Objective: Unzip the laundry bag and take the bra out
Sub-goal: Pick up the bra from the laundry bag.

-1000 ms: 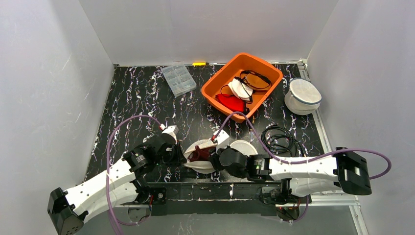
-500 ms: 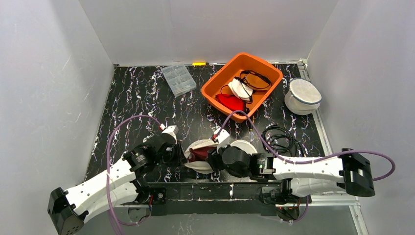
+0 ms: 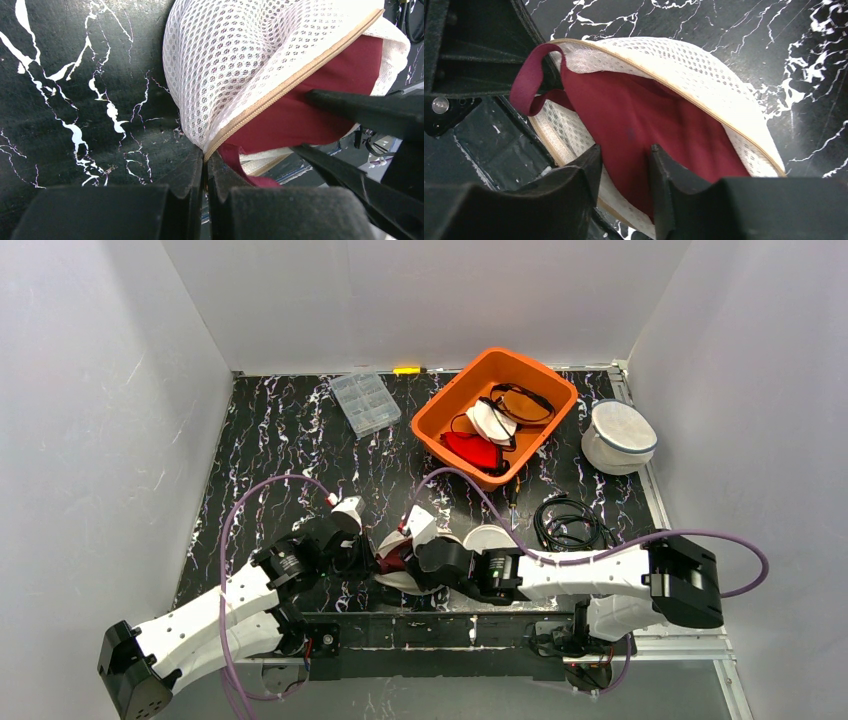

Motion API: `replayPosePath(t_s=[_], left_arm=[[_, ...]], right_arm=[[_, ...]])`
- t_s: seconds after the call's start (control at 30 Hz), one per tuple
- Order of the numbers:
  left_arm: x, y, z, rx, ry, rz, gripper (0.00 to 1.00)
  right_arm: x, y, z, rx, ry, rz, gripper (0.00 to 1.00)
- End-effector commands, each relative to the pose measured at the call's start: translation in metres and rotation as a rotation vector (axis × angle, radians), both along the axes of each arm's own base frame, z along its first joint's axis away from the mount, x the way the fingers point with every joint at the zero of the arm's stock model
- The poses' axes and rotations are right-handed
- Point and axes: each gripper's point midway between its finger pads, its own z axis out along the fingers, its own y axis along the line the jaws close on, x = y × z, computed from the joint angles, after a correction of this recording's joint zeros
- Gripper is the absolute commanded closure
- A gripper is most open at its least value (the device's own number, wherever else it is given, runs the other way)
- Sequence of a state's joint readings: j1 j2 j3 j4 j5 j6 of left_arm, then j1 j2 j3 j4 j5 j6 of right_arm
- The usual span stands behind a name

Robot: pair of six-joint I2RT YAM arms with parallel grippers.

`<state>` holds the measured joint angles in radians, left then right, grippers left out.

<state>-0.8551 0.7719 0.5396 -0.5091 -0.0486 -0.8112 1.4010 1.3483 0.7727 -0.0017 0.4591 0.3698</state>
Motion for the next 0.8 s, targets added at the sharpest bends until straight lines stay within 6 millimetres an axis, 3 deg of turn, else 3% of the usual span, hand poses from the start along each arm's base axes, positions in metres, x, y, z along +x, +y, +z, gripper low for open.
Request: replayPosePath(t_s=[0.0, 0.07, 0.13, 0.3, 0.47, 0.63, 0.77], left_arm=[[0.000, 0.004, 0.004, 0.014, -0.015, -0.001, 1.00], [0.000, 0.005, 0.004, 0.019, -0.016, 0.003, 1.00], [0.001, 0.006, 0.003, 0.023, -0.018, 0.006, 1.00], [0.002, 0.004, 0.007, 0.017, -0.024, 0.003, 1.00], [0.003, 0.001, 0.010, 0.009, -0.023, -0.006, 1.00], [0.002, 0.001, 0.011, 0.002, -0.023, -0.008, 1.00], [0.002, 0.003, 0.013, 0.012, -0.025, -0.004, 1.00]], right_arm=[[0.006, 0.013, 0.014, 0.013, -0.034, 0.007, 0.59], [0.007, 0.013, 0.016, 0.018, -0.043, 0.011, 0.67], [0.007, 0.012, 0.019, 0.014, -0.057, 0.024, 0.68], [0.000, 0.017, 0.020, -0.026, -0.094, 0.141, 0.44], [0.009, 0.014, 0.013, -0.113, -0.155, 0.154, 0.42], [0.015, 0.021, 0.007, -0.164, -0.188, 0.161, 0.54], [0.019, 0.023, 0.003, -0.182, -0.192, 0.148, 0.82]])
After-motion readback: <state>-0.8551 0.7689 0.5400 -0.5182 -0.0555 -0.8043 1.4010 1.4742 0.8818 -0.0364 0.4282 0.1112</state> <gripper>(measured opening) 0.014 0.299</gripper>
